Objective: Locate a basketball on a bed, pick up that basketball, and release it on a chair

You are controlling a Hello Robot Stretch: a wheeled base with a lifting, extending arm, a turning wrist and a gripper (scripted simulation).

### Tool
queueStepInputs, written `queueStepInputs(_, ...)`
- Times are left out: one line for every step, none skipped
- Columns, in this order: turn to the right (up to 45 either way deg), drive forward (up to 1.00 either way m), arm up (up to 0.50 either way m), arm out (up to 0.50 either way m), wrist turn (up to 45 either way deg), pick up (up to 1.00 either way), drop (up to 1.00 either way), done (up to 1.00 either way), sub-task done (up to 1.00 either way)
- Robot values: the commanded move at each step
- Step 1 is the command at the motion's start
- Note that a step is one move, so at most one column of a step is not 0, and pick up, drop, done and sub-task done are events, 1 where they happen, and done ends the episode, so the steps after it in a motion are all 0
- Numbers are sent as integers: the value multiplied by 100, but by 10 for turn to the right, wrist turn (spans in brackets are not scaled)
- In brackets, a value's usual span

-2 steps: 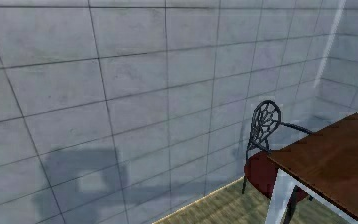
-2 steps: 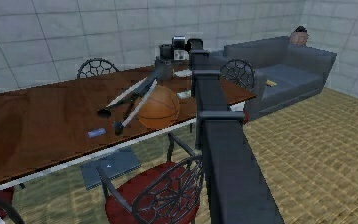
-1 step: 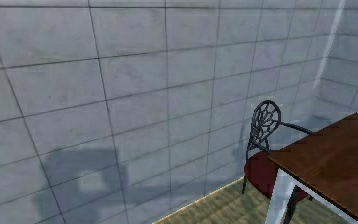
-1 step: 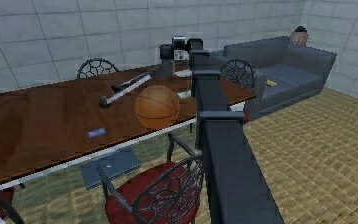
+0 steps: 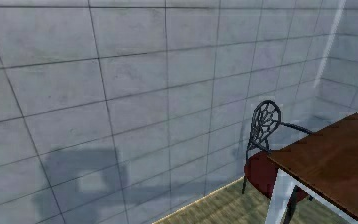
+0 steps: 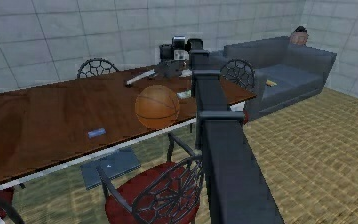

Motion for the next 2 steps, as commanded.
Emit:
queueStepInputs(0,0,0,0,150,0,0,0,0)
queueStepInputs(0,0,-20,0,0,0,0,0,0)
